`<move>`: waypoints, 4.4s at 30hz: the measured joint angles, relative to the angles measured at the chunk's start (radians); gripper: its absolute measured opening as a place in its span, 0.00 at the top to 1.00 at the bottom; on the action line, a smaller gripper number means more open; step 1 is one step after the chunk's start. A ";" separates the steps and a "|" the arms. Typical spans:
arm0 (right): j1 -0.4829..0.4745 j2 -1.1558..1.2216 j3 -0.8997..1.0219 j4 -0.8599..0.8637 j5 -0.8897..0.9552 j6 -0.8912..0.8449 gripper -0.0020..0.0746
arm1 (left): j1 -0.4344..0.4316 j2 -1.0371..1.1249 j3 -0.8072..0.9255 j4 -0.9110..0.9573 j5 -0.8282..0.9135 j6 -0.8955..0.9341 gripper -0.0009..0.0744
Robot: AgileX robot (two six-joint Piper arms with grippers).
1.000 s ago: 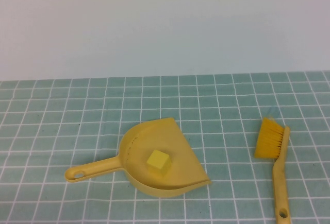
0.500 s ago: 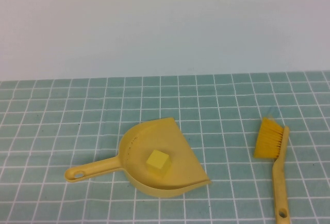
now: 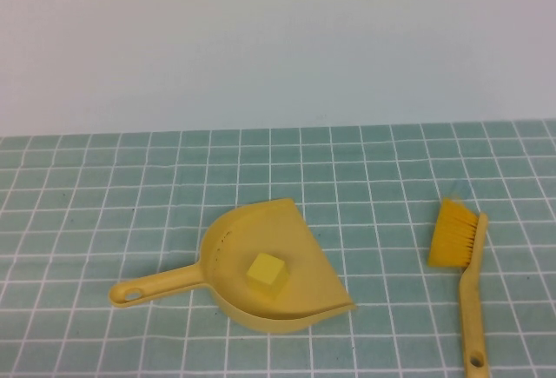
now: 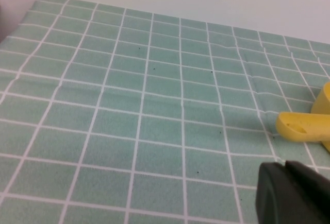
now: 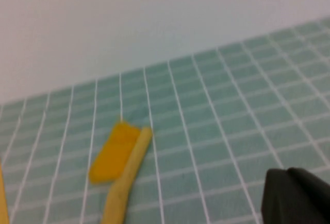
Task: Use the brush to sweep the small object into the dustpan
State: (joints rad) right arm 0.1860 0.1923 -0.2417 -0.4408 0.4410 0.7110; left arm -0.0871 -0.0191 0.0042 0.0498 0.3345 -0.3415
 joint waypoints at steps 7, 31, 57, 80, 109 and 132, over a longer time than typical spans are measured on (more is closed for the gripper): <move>-0.011 -0.010 0.192 0.182 -0.050 -0.366 0.98 | 0.000 0.000 0.000 0.000 0.000 0.000 0.99; -0.238 -0.201 0.267 0.389 -0.083 -0.747 0.98 | 0.000 0.004 0.000 0.000 -0.004 0.000 0.99; -0.238 -0.201 0.267 0.389 -0.082 -0.760 0.98 | -0.002 0.004 0.000 0.000 -0.004 0.000 0.99; -0.238 -0.201 0.267 0.389 -0.082 -0.760 0.98 | 0.108 0.004 0.000 0.000 -0.004 0.000 0.99; -0.225 -0.201 0.267 0.389 -0.082 -0.760 0.98 | 0.161 0.006 0.000 0.000 -0.004 0.000 0.99; -0.225 -0.201 0.267 0.389 -0.081 -0.762 0.98 | 0.161 0.006 0.000 0.000 -0.004 0.055 0.99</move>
State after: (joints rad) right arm -0.0394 -0.0090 0.0250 -0.0522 0.3604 -0.0510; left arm 0.0738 -0.0131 0.0042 0.0498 0.3305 -0.2868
